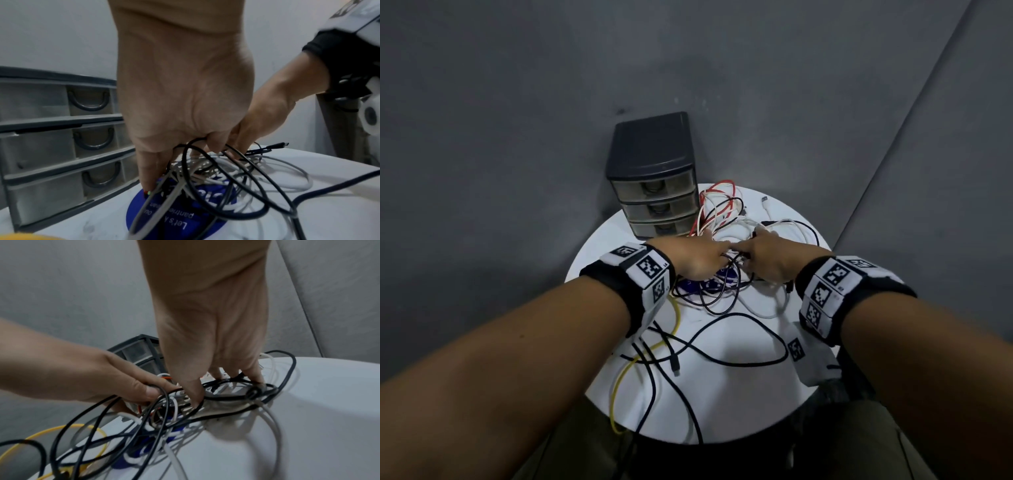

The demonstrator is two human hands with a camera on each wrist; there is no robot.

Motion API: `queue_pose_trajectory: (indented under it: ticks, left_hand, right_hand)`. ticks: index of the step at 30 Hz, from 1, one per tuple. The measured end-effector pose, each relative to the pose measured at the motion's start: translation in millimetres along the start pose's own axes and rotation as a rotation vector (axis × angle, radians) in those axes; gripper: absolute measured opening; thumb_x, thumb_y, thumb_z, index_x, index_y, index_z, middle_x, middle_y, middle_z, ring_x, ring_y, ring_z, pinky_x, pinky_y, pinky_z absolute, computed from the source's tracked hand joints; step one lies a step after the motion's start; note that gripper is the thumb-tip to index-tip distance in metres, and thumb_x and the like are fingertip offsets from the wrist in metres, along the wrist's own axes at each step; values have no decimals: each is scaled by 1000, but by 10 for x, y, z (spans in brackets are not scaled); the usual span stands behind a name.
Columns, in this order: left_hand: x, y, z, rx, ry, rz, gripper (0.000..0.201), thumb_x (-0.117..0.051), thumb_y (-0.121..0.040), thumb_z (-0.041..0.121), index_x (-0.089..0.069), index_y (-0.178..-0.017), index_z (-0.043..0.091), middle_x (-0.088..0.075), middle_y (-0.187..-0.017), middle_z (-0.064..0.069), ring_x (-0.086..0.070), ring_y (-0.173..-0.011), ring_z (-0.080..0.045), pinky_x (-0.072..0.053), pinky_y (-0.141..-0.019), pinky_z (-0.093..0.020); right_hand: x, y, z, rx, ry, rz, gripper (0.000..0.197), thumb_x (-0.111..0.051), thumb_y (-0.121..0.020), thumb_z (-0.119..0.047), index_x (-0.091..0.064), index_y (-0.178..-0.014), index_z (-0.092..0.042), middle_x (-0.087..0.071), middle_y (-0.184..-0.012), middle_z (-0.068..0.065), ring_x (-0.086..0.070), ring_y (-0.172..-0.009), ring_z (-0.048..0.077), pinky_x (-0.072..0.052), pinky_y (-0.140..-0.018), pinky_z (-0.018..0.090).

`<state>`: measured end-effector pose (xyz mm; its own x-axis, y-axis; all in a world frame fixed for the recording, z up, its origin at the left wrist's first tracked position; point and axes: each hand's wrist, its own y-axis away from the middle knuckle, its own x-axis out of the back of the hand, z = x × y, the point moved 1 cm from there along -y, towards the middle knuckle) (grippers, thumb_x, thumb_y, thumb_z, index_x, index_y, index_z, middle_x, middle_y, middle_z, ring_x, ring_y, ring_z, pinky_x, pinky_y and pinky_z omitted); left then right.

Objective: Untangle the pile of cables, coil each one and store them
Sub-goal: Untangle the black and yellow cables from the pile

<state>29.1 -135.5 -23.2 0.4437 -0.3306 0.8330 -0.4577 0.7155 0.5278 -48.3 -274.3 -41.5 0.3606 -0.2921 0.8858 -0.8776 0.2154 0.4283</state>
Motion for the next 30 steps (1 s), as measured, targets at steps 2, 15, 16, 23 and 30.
queue_pose_trajectory:
  ticks: [2,15,16,23,30]
  left_hand:
    - [-1,-21,1,-4,-23,-22,52,-27,-110,37,-18,-161,27,-11,-165,-18,-40,-140,-38,-36,-115,-45]
    - [292,463,-338,-227,101,230,68,-78,-88,36,-48,-148,28,-57,-135,4,-51,-117,-11,-42,-97,-29]
    - [312,546,-382,-229,126,241,67,-79,-88,34,-49,-147,28,-57,-130,6,-53,-116,-12,-44,-97,-30]
    - [398,1034,-533,-130,208,274,22,-70,-94,32,-67,-111,19,-71,-98,4,-70,-89,-15,-55,-80,-35]
    - [-86,1294,-470,161,72,-16,47,-67,-89,60,-56,-112,20,-73,-98,-7,-66,-76,-21,-54,-73,-35]
  right_hand:
    - [-19,-88,16,-22,1,14,57,-45,-104,-23,-29,-155,-46,-28,-151,15,-26,-144,38,-31,-116,56]
    - [47,103,-17,9,-28,36,55,-57,-96,-23,-44,-149,-30,-48,-145,15,-43,-134,34,-39,-111,40]
    - [107,164,-61,24,-38,22,56,-60,-96,-22,-44,-149,-25,-48,-148,15,-45,-134,33,-38,-109,35]
    - [469,535,-364,140,-156,253,52,-60,-90,-10,-53,-139,-22,-59,-134,7,-54,-123,28,-42,-98,30]
    - [124,947,-860,367,-143,33,14,-67,-91,-20,-69,-105,-18,-64,-80,-11,-63,-75,13,-46,-69,27]
